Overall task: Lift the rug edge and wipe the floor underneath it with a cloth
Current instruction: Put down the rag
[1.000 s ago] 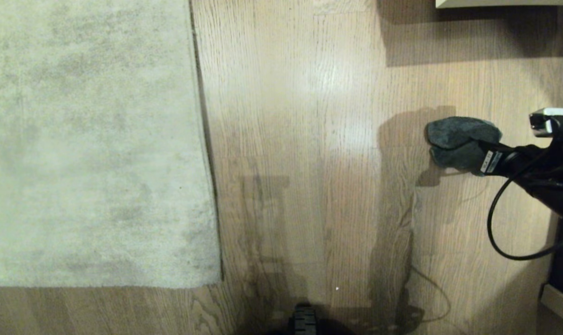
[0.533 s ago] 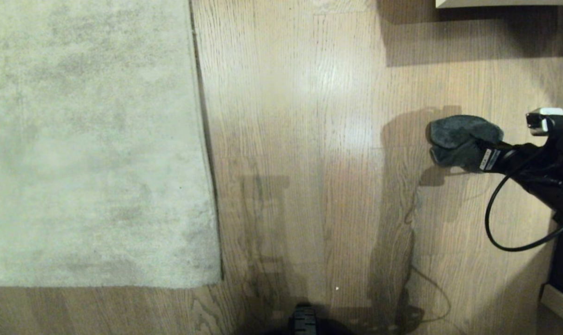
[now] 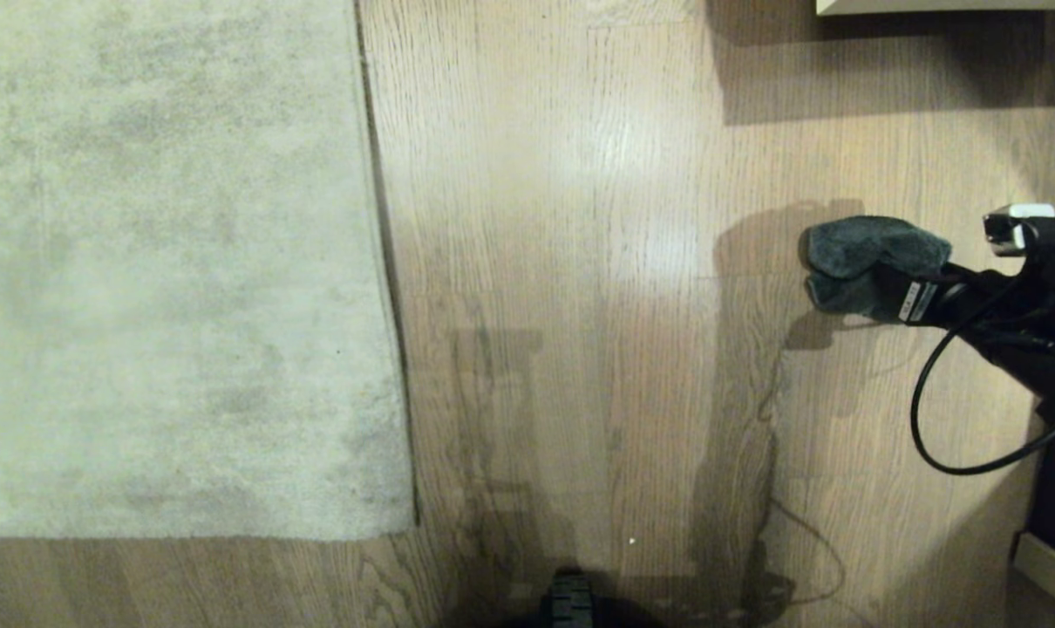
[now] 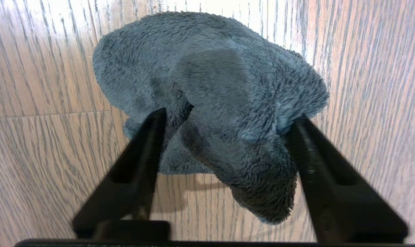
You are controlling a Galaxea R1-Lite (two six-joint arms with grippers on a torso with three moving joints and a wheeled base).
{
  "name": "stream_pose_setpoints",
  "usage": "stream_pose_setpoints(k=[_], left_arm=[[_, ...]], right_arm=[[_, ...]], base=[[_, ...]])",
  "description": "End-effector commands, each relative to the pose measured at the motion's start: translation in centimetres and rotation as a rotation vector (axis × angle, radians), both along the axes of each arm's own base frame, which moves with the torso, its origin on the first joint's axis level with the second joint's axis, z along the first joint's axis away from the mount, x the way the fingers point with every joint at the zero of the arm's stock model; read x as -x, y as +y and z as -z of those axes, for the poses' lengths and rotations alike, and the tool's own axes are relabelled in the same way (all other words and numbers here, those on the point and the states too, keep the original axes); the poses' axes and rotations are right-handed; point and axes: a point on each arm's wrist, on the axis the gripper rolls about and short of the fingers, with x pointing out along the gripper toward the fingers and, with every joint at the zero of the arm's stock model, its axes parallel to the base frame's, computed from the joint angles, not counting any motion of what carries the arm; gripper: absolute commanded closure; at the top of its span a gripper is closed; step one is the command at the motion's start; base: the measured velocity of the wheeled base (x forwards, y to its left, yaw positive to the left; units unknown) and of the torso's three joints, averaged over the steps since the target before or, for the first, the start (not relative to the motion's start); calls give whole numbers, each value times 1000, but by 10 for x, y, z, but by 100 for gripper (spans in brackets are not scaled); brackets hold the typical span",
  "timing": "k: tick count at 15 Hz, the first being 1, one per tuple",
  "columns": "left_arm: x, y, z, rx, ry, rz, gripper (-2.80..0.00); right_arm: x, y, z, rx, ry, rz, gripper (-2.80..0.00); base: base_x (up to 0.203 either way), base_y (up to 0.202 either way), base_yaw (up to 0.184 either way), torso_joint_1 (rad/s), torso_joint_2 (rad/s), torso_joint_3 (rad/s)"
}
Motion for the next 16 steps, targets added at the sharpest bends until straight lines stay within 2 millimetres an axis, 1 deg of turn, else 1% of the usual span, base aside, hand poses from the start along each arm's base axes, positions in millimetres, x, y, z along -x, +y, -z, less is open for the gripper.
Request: stream_pose_setpoints(k=[1, 5, 10, 13, 16], left_arm=[[0, 0, 0, 0, 0, -1, 0], [0, 0, 0, 1, 0, -1, 0], [0, 0, 0, 0, 0, -1, 0], [0, 0, 0, 0, 0, -1, 0], [0, 0, 0, 0, 0, -1, 0]], right_arm=[[5, 1, -7, 8, -22, -3, -280], [21, 4, -7, 34, -11, -32, -280], [36, 7, -24, 48, -65, -31, -280], [44, 8, -26, 65, -70, -33, -280], [64, 13, -22, 66, -50, -98, -280]], base=[[0, 0, 0, 0, 0, 0], [0, 0, 0, 0, 0, 0], [0, 0, 0, 0, 0, 0], [0, 0, 0, 0, 0, 0], [0, 0, 0, 0, 0, 0]])
